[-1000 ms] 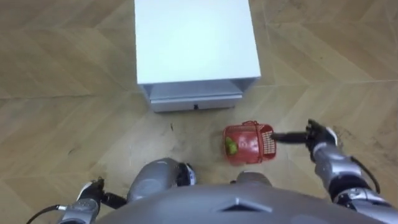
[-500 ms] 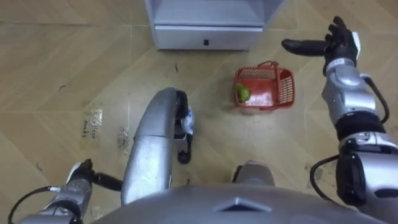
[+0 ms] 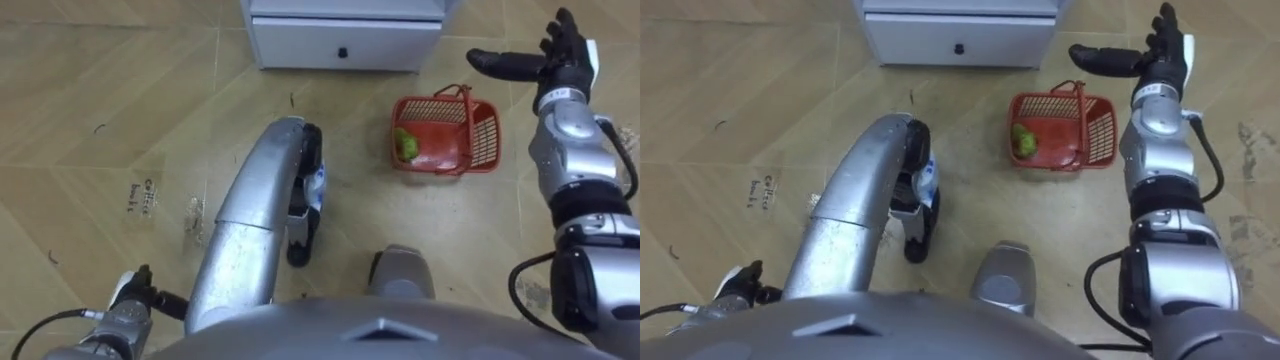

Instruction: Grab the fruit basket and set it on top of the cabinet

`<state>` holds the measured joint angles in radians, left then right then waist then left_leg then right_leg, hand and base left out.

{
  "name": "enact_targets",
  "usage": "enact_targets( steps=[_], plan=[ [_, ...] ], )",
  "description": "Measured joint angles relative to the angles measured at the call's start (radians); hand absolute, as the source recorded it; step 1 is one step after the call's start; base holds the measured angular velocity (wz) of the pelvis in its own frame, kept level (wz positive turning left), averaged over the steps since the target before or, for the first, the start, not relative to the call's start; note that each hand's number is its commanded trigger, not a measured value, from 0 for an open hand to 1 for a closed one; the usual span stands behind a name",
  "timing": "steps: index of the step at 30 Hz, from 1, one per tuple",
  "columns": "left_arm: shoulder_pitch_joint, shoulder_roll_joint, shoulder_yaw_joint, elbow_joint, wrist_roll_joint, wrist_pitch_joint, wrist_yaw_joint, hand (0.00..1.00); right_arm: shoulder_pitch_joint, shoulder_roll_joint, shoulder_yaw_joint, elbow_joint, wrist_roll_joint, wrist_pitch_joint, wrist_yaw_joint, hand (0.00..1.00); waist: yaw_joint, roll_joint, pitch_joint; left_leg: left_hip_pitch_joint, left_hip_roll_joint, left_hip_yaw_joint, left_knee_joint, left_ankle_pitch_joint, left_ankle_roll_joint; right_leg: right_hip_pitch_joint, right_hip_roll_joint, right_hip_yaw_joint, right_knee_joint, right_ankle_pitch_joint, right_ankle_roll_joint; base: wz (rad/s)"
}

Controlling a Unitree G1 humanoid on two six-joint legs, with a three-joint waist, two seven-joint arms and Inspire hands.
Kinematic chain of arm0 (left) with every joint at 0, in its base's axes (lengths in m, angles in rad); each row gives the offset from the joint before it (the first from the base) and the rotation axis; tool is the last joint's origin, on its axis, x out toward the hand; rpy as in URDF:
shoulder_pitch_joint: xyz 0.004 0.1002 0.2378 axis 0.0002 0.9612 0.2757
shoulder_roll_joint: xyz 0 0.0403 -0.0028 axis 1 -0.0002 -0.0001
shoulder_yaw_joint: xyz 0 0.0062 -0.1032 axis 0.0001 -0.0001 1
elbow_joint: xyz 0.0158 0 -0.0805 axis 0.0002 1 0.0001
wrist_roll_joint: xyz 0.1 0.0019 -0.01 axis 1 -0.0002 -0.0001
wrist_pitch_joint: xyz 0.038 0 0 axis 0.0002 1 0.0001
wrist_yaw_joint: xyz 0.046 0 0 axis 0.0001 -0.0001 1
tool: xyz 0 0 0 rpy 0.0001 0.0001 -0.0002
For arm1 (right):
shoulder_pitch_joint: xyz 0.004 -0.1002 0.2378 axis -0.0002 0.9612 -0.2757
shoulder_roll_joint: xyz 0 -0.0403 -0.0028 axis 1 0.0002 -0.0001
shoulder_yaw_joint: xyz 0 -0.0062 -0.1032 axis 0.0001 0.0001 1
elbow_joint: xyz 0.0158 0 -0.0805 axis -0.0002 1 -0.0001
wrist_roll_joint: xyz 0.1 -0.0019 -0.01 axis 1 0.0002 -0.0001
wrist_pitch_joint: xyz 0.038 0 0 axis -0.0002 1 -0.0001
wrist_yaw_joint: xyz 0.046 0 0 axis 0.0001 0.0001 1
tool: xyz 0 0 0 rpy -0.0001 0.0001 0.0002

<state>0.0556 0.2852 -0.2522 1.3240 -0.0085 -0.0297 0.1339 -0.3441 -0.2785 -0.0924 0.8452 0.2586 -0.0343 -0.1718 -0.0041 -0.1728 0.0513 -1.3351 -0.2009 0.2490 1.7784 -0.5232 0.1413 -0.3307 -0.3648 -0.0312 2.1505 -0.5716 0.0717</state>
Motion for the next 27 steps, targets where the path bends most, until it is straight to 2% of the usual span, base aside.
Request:
enact_targets(
  steps=[1, 2, 5, 9, 15, 20, 21, 23, 27],
  plan=[
    [-0.004, -0.007, -0.001, -0.001, 0.000, 0.004, -0.008, 0.00, 0.000, -0.023, 0.015, 0.013, 0.010, -0.007, 0.004, 0.00, 0.002, 0.017, 0.0049, -0.017, 0.011, -0.006, 0.013, 0.005, -0.011, -0.007, 0.011, -0.005, 0.021, -0.018, -0.008, 0.07],
    [0.003, -0.007, -0.001, -0.007, 0.000, 0.004, -0.019, 0.00, 0.003, -0.027, 0.030, 0.031, 0.012, -0.009, 0.005, 0.00, 0.006, 0.017, 0.0069, -0.022, 0.034, 0.000, 0.005, 0.011, -0.021, -0.024, 0.020, 0.001, 0.030, -0.023, -0.015, 0.06],
    [0.025, -0.009, -0.009, -0.008, 0.001, 0.010, -0.037, 0.00, 0.029, -0.028, 0.056, 0.066, 0.009, -0.009, 0.011, 0.00, 0.005, 0.016, 0.0045, -0.022, 0.054, 0.002, -0.014, 0.025, -0.040, -0.038, 0.029, -0.007, 0.036, -0.025, -0.018, 0.08],
    [0.037, -0.010, -0.026, -0.006, 0.000, 0.012, -0.050, 0.00, 0.038, -0.036, 0.071, 0.106, 0.016, -0.009, 0.015, 0.00, 0.015, 0.023, 0.0007, -0.031, 0.084, 0.003, -0.018, 0.031, -0.048, -0.061, 0.047, -0.018, 0.045, -0.029, -0.015, 0.02],
    [0.032, -0.010, -0.033, -0.007, 0.000, 0.011, -0.065, 0.00, 0.027, -0.056, 0.082, 0.157, 0.018, -0.010, 0.064, 0.00, 0.037, 0.038, -0.0020, -0.038, 0.101, 0.009, -0.023, 0.035, -0.053, -0.087, 0.050, -0.007, 0.054, -0.030, -0.016, -0.05],
    [0.033, -0.009, -0.050, -0.008, -0.003, 0.010, -0.080, 0.00, 0.015, -0.070, 0.138, 0.197, 0.014, -0.009, 0.067, 0.00, 0.043, 0.048, -0.0043, -0.050, 0.109, 0.029, -0.039, 0.041, -0.055, -0.121, 0.035, 0.014, 0.065, -0.030, -0.016, -0.02],
    [0.034, -0.009, -0.064, -0.008, -0.011, 0.009, -0.081, 0.00, 0.011, -0.074, 0.139, 0.209, 0.015, -0.007, 0.067, 0.00, 0.047, 0.054, -0.0048, -0.053, 0.110, 0.030, -0.040, 0.042, -0.056, -0.126, 0.035, 0.014, 0.066, -0.033, -0.011, 0.00],
    [0.034, -0.009, -0.072, -0.008, -0.024, 0.010, -0.092, 0.00, 0.008, -0.091, 0.143, 0.225, 0.021, -0.008, 0.070, 0.00, 0.063, 0.057, -0.0041, -0.055, 0.121, 0.043, -0.046, 0.042, -0.055, -0.138, 0.031, 0.020, 0.067, -0.033, -0.011, 0.00],
    [0.034, -0.009, -0.090, -0.008, -0.032, 0.014, -0.123, 0.00, -0.020, -0.121, 0.150, 0.269, 0.019, -0.008, 0.085, 0.00, 0.087, 0.068, -0.0009, -0.055, 0.123, 0.052, -0.054, 0.045, -0.055, -0.144, 0.023, 0.022, 0.067, -0.033, -0.011, 0.04]
  ],
)
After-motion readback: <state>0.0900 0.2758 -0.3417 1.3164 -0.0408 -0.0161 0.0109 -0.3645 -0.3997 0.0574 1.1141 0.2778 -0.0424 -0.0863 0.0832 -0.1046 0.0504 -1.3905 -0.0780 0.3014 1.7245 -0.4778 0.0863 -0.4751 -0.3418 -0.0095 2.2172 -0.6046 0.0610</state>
